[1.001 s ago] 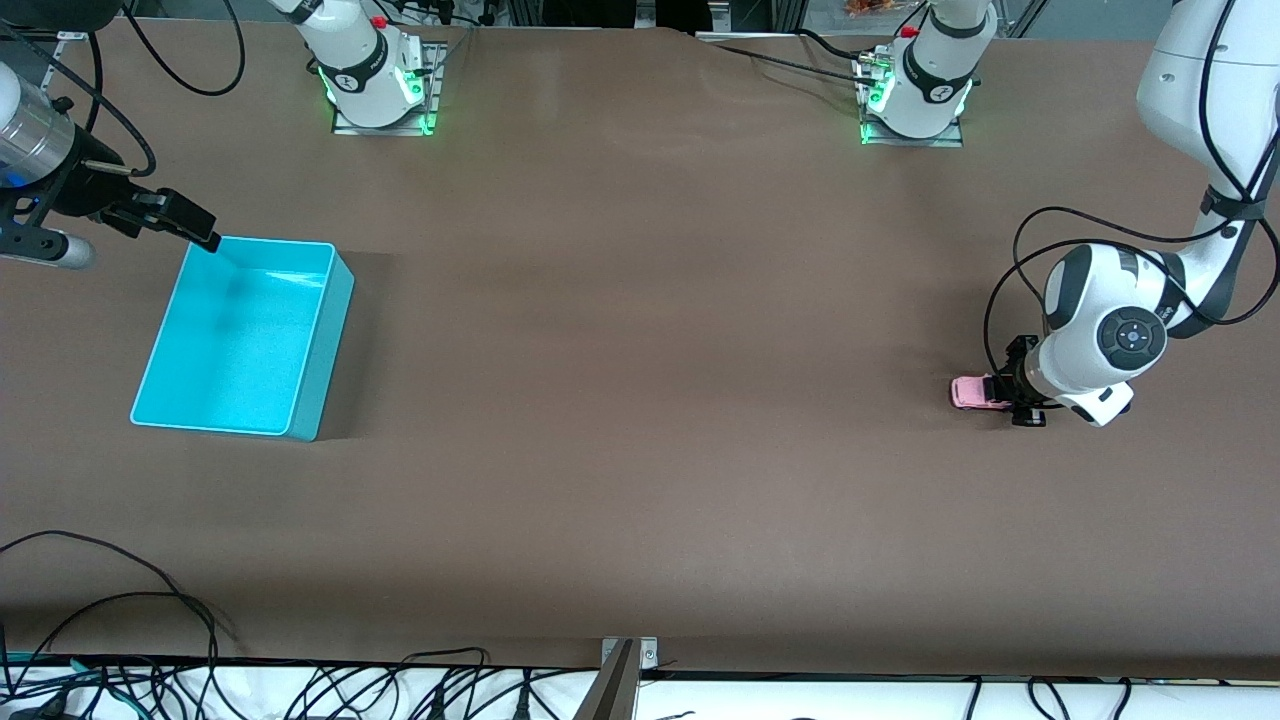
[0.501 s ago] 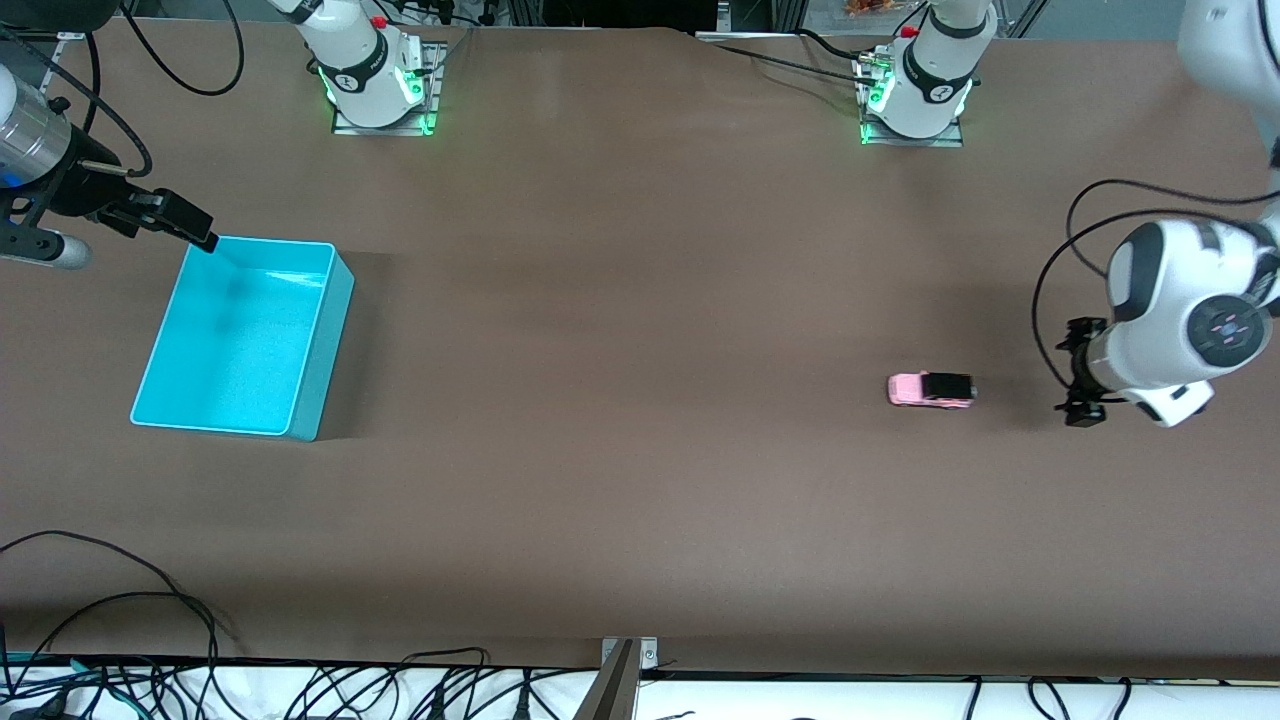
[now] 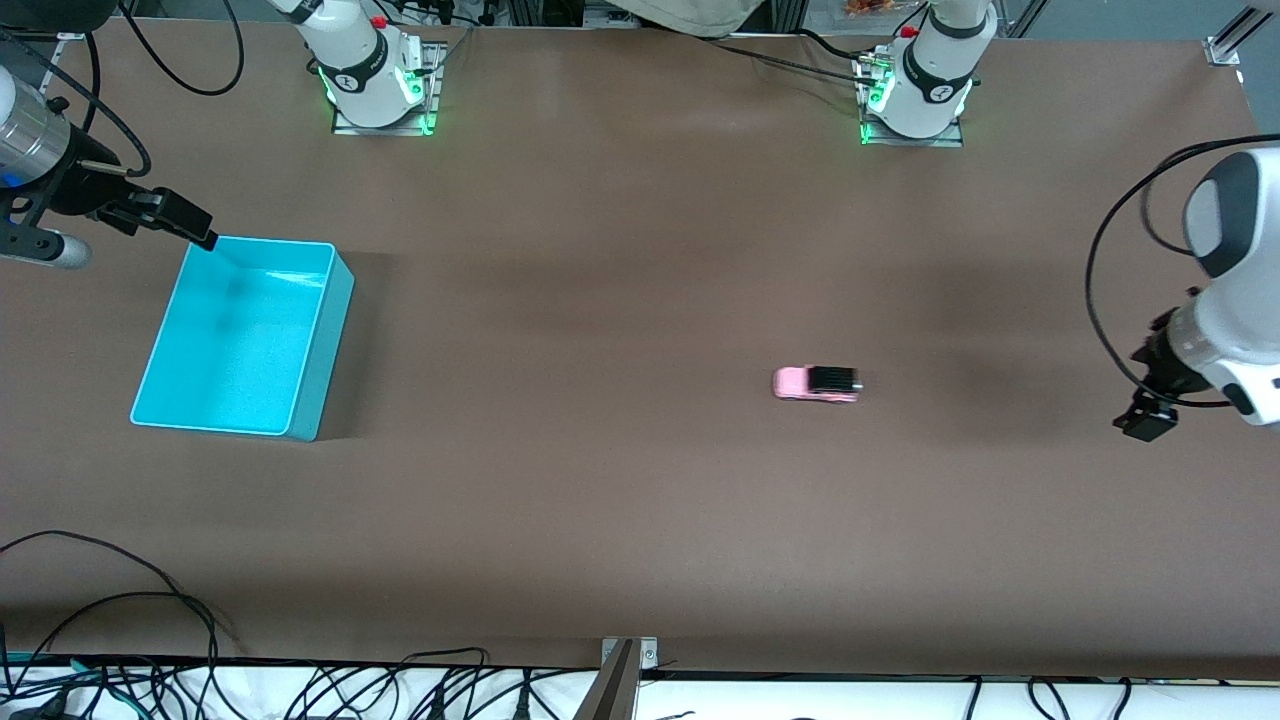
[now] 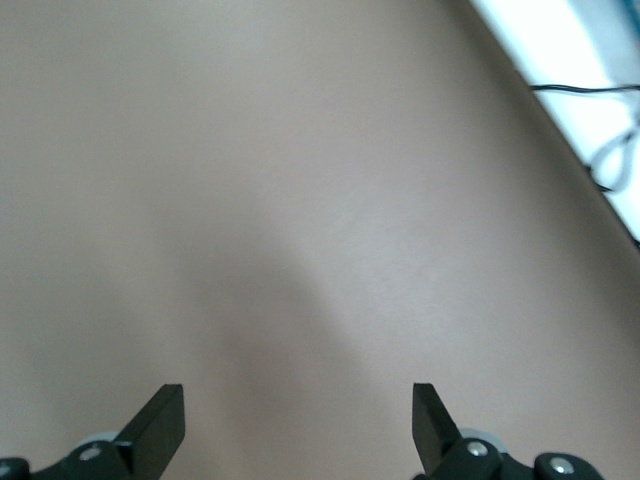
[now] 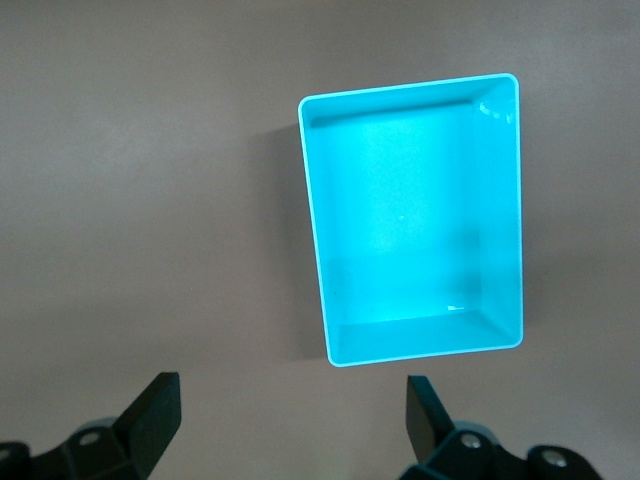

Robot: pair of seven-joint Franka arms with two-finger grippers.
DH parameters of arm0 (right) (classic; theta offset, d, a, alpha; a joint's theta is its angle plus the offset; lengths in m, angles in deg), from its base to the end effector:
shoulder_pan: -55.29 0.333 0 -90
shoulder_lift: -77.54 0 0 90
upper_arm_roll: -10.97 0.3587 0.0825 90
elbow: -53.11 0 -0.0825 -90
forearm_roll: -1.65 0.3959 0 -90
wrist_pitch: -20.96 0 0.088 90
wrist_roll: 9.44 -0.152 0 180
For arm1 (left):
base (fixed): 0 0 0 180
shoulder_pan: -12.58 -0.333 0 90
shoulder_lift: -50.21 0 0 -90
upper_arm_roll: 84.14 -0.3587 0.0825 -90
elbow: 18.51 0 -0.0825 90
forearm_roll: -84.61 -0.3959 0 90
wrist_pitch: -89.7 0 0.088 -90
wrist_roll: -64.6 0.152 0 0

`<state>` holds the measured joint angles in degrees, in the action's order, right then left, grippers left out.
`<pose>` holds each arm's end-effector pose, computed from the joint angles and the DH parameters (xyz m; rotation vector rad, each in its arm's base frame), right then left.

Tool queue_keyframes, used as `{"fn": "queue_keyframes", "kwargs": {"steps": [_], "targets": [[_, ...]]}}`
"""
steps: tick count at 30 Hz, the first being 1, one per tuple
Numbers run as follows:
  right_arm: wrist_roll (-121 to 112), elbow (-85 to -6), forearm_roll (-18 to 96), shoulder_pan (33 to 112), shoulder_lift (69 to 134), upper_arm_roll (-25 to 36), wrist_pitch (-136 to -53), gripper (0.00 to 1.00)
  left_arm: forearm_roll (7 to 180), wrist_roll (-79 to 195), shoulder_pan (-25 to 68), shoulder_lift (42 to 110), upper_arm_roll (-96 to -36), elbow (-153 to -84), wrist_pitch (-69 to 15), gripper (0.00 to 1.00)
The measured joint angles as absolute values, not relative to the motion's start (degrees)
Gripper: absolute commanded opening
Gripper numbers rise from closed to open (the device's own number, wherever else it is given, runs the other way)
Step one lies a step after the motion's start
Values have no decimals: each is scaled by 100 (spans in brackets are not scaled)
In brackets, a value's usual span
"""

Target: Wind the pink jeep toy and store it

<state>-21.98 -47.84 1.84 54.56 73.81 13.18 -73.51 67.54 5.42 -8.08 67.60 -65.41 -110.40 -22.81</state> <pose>0.5425 0.0151 0.5723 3.1210 -0.3029 -0.0749 0.6800 0.0764 0.4622 -2.6536 -1.4150 -0.2314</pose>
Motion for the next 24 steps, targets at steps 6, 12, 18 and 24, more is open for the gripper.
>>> {"fn": "queue_keyframes", "kwargs": {"steps": [6,12,18,24], "targets": [[-2198,-4784,184,5456,7381,1318,-7348,100,6758,2026,-800,6761,-6535,-10782,-2249,100],[-2198,-4784,184,5456,7381,1318,-7346,100,6876,3669,-800,6763,-6462,-10666,-2249,100],[-2198,-4784,184,5456,7381,1318,-7345,100,7218,4604,-799,6760,-6429,-10560,-2241,100],[-2198,-4784,184,5456,7381,1318,-7345,100,7376,5353,-800,6702,-6341,-10492,-2205,100]]}}
